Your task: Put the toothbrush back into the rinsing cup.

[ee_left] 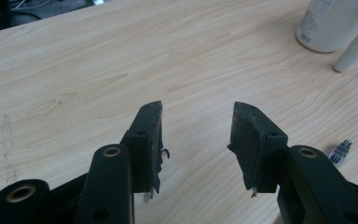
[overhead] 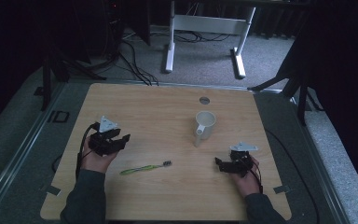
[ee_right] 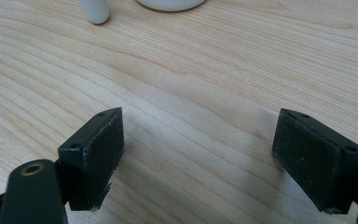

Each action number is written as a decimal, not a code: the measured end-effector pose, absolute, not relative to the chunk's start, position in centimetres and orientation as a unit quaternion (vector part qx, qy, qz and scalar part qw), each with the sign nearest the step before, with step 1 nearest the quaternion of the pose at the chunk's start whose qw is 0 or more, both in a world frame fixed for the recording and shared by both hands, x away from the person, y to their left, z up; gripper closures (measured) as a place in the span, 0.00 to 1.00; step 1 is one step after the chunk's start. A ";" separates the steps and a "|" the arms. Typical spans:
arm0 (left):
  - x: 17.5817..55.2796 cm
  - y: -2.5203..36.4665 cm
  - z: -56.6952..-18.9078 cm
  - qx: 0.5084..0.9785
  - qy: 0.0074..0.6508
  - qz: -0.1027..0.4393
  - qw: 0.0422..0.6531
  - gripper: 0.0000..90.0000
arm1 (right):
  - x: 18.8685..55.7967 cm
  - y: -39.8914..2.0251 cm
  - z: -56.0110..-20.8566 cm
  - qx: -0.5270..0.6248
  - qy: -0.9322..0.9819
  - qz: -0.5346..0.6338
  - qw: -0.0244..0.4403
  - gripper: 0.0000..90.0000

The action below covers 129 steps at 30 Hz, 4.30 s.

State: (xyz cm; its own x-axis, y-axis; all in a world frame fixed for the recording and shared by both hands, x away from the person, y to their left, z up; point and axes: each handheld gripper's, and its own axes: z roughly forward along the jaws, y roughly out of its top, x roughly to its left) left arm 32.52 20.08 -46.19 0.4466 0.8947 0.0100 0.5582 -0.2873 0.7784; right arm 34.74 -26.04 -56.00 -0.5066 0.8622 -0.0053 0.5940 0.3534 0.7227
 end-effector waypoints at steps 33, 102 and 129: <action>34.4 20.9 -44.8 0.818 0.354 0.185 0.414 0.60 | 34.7 -26.0 -56.0 0.456 0.798 0.340 0.197 0.18; 35.1 16.2 -47.0 0.901 0.265 0.090 0.332 0.63 | 34.7 -26.1 -56.0 0.456 0.799 0.340 0.197 0.18; 35.2 15.0 -47.7 0.915 0.260 0.072 0.301 0.66 | 34.7 -26.0 -56.0 0.456 0.799 0.340 0.197 0.18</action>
